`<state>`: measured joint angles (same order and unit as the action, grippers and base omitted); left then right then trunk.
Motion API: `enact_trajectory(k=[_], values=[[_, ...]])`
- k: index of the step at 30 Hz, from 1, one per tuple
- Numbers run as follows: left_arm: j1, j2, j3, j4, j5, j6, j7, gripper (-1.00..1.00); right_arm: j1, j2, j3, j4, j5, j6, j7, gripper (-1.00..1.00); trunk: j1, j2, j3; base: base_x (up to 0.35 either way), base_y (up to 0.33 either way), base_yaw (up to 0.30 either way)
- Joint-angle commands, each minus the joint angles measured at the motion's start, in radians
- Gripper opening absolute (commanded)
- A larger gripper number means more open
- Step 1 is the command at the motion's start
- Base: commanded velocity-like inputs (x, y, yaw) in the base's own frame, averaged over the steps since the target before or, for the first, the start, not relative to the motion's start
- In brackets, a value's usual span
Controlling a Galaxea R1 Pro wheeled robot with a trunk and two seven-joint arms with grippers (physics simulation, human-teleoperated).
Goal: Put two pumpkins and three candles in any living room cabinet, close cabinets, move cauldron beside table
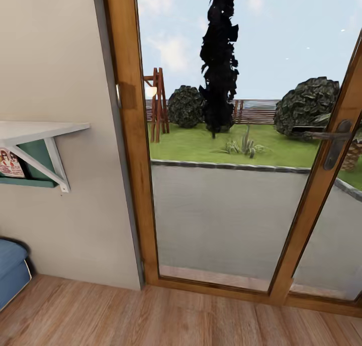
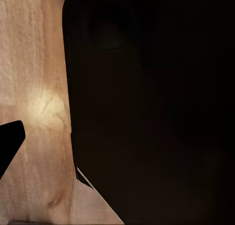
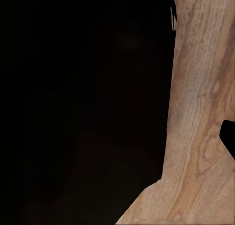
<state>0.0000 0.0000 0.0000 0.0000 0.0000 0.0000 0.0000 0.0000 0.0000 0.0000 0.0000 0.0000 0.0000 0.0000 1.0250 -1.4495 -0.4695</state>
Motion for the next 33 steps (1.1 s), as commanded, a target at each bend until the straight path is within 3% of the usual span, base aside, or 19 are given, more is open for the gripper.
enact_trajectory(k=[1,19,23,33], values=[[-0.006,0.006,0.006,-0.002,0.0,0.002,0.005,1.0,-0.002,-0.006,0.002,-0.003,0.004,-0.003,-0.003,1.0,0.0,-0.001,-0.001,0.0,0.0,0.0],[-0.006,0.009,0.007,-0.002,0.0,0.002,0.005,1.0,-0.002,-0.013,0.002,-0.004,0.004,-0.002,-0.003,1.0,0.0,-0.001,-0.001,0.0,0.0,0.0],[-0.006,0.017,0.007,-0.003,0.001,0.006,0.005,1.0,-0.002,0.0,-0.001,-0.003,-0.001,-0.007,-0.007,1.0,0.0,-0.001,-0.005,0.0,0.0,0.011],[-0.006,0.018,0.004,-0.003,0.0,-0.012,0.004,1.0,-0.002,0.003,0.002,-0.003,0.003,-0.008,-0.008,1.0,0.0,-0.001,-0.019,0.0,0.0,0.107]])
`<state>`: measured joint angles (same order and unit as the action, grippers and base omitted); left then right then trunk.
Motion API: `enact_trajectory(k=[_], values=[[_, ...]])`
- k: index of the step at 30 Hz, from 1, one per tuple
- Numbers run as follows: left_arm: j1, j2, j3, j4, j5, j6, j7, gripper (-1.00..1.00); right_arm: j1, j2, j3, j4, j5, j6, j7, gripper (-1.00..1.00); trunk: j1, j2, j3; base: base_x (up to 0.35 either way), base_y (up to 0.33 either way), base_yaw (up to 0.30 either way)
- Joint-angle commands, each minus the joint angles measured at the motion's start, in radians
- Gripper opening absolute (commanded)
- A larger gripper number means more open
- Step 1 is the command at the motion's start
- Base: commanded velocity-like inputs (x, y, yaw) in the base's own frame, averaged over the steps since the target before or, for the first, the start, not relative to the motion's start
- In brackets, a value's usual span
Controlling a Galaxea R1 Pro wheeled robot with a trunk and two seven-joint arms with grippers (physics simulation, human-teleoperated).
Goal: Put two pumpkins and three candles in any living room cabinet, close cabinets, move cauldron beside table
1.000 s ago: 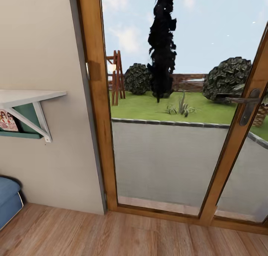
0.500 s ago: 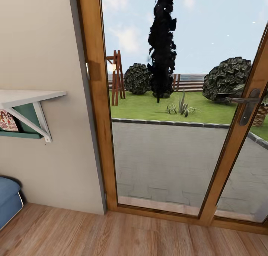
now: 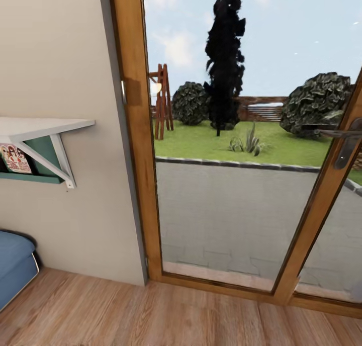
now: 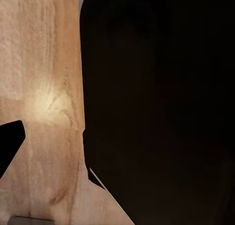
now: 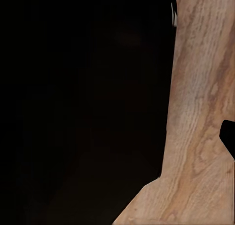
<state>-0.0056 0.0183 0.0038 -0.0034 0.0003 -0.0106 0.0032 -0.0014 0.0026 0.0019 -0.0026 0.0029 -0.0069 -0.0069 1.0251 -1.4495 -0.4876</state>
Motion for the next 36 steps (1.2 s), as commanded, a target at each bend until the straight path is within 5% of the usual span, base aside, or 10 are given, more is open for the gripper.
enact_trajectory(k=[1,15,36], values=[[-0.001,0.0,0.0,0.0,0.0,-0.007,0.0,1.0,0.0,0.0,0.001,0.0,0.001,-0.001,0.0,1.0,0.0,0.0,-0.002,0.0,0.0,0.114],[-0.001,0.0,-0.002,0.0,-0.006,-0.05,0.0,1.0,0.0,0.002,0.002,0.0,-0.003,-0.027,-0.001,1.0,0.0,0.0,-0.004,-0.075,-0.032,0.167],[-0.001,0.0,-0.002,0.0,-0.006,-0.053,0.0,1.0,0.0,0.014,0.004,0.003,0.008,-0.027,-0.001,1.0,0.0,0.0,-0.01,-0.194,-0.23,0.285]])
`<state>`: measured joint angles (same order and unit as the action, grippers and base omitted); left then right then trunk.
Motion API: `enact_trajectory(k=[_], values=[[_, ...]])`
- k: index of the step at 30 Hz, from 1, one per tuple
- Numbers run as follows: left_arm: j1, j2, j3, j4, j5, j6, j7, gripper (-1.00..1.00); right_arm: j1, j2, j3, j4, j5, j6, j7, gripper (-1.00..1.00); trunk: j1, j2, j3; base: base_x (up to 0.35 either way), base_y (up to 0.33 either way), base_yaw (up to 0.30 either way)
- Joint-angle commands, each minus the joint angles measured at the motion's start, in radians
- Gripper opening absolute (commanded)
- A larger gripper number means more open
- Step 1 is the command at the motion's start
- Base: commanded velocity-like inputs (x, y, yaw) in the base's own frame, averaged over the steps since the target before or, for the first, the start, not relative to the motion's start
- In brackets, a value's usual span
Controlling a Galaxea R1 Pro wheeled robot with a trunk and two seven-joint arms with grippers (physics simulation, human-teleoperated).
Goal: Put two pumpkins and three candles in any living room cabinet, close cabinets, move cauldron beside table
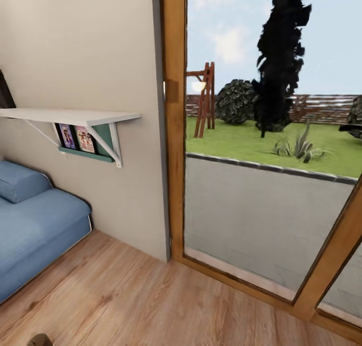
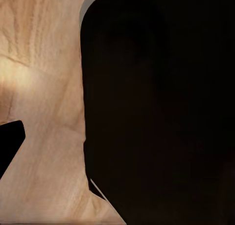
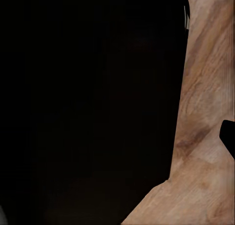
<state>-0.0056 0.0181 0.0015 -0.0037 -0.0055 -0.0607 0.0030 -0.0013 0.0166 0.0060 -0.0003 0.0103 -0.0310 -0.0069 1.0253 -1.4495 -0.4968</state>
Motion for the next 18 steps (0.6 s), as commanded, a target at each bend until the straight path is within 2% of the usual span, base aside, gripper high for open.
enact_trajectory(k=[1,7,18], values=[[-0.001,0.0,0.0,0.001,-0.001,-0.009,0.0,1.0,0.0,0.002,0.001,0.001,0.001,-0.003,-0.001,1.0,0.0,0.0,-0.001,-0.125,-0.195,0.283],[-0.001,0.0,0.0,0.001,-0.001,-0.028,0.0,1.0,0.0,0.009,0.0,0.002,0.002,-0.003,-0.001,1.0,0.0,0.0,-0.005,-0.051,-0.127,0.283],[-0.001,-0.001,0.0,0.001,-0.001,-0.031,0.001,1.0,0.0,0.012,0.003,0.004,0.003,-0.003,-0.001,1.0,0.0,0.0,-0.011,-0.004,-0.015,0.282]])
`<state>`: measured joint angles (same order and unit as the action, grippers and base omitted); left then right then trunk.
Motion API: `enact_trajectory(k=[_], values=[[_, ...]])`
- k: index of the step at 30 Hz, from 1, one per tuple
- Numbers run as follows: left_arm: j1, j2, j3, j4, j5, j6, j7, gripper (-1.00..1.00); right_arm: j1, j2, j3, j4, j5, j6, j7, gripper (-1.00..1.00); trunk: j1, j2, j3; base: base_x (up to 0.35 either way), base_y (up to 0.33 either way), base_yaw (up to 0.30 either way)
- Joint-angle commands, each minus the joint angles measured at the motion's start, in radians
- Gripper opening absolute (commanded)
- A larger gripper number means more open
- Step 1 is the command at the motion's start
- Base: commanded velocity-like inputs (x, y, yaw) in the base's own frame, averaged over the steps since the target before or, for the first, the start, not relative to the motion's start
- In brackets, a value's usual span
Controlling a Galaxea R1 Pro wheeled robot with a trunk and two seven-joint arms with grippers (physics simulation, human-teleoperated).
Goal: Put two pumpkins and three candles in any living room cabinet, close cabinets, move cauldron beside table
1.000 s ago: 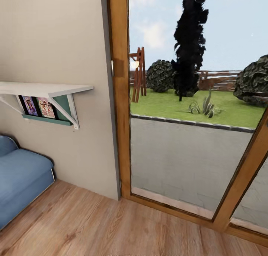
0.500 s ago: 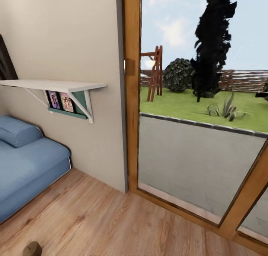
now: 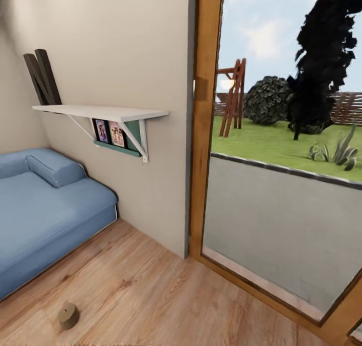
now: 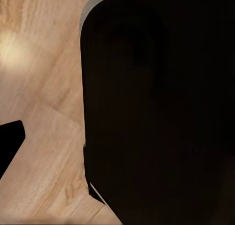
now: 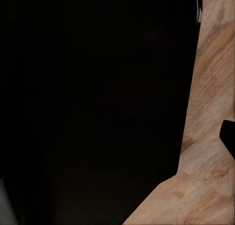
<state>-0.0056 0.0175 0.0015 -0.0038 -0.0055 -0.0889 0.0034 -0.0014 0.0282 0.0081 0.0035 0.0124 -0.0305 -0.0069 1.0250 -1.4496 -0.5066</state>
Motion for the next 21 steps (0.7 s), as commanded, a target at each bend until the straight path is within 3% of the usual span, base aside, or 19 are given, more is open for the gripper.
enact_trajectory(k=[1,11,21], values=[[-0.001,0.0,0.0,0.001,-0.001,-0.003,0.001,1.0,0.0,0.001,0.0,0.001,0.001,-0.003,-0.001,1.0,0.0,0.0,-0.001,0.0,-0.001,0.282],[-0.001,0.0,0.0,0.001,-0.001,-0.003,0.0,1.0,0.0,0.005,0.001,0.004,0.001,-0.003,-0.001,1.0,0.0,0.0,-0.007,-0.064,-0.01,0.282],[-0.001,-0.001,0.0,0.001,-0.001,-0.01,0.0,1.0,0.0,0.013,0.003,0.004,0.003,-0.003,-0.001,1.0,0.0,0.0,-0.012,-0.205,-0.162,0.282]])
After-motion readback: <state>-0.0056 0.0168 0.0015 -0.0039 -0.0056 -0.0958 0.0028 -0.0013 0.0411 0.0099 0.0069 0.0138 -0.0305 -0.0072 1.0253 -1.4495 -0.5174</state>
